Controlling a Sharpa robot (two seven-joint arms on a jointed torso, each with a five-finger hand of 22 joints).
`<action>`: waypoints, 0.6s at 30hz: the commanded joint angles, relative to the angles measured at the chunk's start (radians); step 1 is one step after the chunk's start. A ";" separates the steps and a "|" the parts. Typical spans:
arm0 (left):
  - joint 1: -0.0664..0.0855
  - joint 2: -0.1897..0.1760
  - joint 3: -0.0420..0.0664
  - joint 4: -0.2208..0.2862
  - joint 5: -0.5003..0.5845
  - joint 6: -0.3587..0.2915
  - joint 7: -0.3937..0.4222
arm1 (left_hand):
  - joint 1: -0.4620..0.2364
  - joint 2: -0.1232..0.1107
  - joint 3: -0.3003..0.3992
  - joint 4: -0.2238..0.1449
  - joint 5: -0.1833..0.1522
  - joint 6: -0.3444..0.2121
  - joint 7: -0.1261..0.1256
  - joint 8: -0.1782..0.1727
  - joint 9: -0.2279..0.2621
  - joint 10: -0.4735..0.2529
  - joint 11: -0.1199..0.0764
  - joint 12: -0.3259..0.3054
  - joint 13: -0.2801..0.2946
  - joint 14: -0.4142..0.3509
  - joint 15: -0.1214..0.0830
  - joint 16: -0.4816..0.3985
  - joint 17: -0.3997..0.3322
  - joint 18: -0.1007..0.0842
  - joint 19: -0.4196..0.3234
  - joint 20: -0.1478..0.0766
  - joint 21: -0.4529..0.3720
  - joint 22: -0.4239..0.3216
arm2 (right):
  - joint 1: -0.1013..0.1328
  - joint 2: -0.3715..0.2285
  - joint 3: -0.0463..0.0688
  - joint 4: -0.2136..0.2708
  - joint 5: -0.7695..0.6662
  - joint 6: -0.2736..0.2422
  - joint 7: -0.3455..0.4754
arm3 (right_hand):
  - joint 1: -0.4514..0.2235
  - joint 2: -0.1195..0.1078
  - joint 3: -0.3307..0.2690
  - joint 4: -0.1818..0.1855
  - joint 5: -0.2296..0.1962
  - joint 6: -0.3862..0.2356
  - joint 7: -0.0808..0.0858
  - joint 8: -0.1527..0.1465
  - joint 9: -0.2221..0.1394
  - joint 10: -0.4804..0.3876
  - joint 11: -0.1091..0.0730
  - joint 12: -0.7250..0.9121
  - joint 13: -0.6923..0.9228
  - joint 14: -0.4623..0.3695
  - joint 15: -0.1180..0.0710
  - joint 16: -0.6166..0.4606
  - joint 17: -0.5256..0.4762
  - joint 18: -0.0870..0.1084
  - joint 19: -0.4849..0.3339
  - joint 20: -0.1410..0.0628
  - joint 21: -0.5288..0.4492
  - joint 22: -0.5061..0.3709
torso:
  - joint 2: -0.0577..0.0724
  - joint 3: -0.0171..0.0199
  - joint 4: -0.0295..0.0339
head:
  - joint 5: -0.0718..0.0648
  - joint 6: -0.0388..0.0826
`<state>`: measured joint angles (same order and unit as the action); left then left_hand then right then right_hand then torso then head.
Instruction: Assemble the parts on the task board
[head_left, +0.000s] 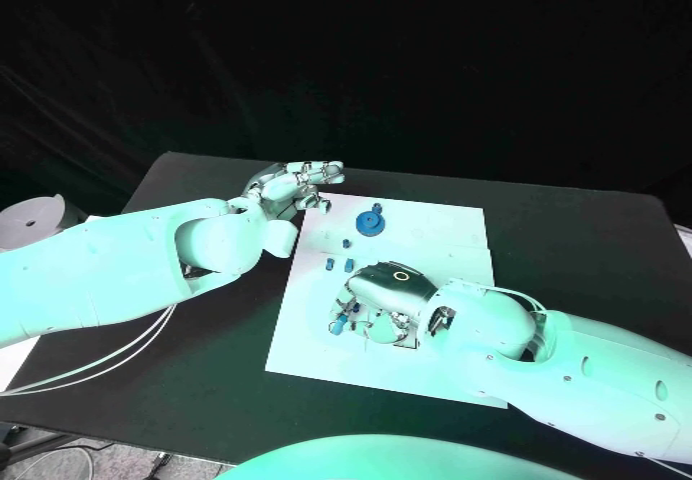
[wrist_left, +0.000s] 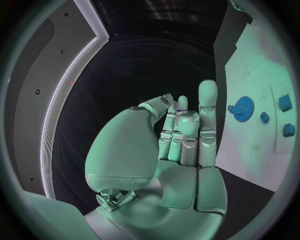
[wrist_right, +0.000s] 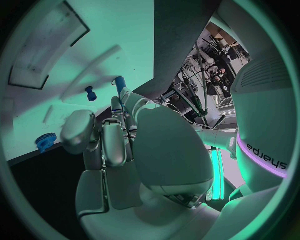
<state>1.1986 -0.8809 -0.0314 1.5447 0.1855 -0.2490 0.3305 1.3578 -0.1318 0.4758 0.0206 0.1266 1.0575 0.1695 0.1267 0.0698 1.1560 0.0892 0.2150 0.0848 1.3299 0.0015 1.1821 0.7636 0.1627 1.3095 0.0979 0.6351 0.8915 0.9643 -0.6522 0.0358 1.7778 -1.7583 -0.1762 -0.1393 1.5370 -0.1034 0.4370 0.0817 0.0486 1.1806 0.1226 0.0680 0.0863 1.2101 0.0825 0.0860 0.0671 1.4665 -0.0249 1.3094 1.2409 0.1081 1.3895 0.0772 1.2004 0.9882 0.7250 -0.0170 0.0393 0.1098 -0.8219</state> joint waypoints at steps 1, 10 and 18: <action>0.000 0.003 0.001 0.001 -0.005 0.021 0.004 | 0.007 0.005 -0.002 -0.002 0.005 -0.009 -0.001 0.004 -0.001 -0.006 0.001 0.003 0.001 -0.001 0.002 -0.002 -0.001 0.010 -0.001 0.003 -0.006 -0.001 | -0.003 0.008 -0.002 -0.009 -0.005 0.031 0.014 | -0.009 0.000 0.006 0.001 0.004 0.002 0.007 -0.001 0.002 0.030 -0.021 0.003 -0.001 0.048 0.001 0.006 0.001 0.002 0.002 -0.001 0.002 -0.002 | 0.000 0.0003 0.0008 | 0.001 -0.001; 0.000 0.003 0.001 0.000 -0.005 0.021 0.004 | 0.007 0.005 -0.002 -0.002 0.005 -0.009 -0.001 0.004 -0.001 -0.006 0.001 0.003 0.001 -0.001 0.002 -0.002 -0.001 0.010 -0.001 0.003 -0.006 -0.001 | -0.009 0.027 -0.006 -0.042 -0.015 0.026 0.002 | -0.010 0.000 0.007 0.001 0.004 0.002 0.007 -0.001 0.002 0.030 -0.021 0.002 -0.001 0.048 0.001 0.007 0.001 0.002 0.002 -0.001 0.002 -0.001 | 0.000 0.0002 0.0015 | 0.003 -0.002; 0.000 0.001 0.000 0.000 -0.005 0.022 0.003 | 0.007 0.005 -0.002 -0.002 0.005 -0.009 -0.001 0.004 -0.001 -0.006 0.001 0.003 0.001 -0.001 0.002 -0.002 -0.001 0.010 -0.001 0.003 -0.006 -0.001 | -0.010 0.028 -0.006 -0.042 -0.031 0.012 -0.011 | -0.013 0.001 0.009 0.000 0.004 0.001 0.007 -0.001 0.002 0.030 -0.021 0.001 -0.001 0.048 0.001 0.007 0.001 0.002 0.002 -0.001 0.003 -0.001 | 0.000 0.0002 0.0015 | 0.005 -0.004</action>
<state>1.1985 -0.8804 -0.0316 1.5436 0.1853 -0.2469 0.3299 1.3578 -0.1318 0.4758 0.0206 0.1266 1.0575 0.1695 0.1267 0.0698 1.1560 0.0892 0.2150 0.0847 1.3299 0.0016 1.1821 0.7636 0.1628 1.3095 0.0980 0.6351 0.8915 0.9601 -0.6253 0.0353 1.7380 -1.7659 -0.1824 -0.1361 1.5314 -0.1082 0.4395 0.0842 0.0485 1.1825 0.1251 0.0612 0.0863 1.2107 0.0829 0.0839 0.0670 1.4665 -0.0249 1.3130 1.2407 0.1080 1.3894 0.0772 1.2004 0.9882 0.7252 -0.0169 0.0407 0.1141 -0.8255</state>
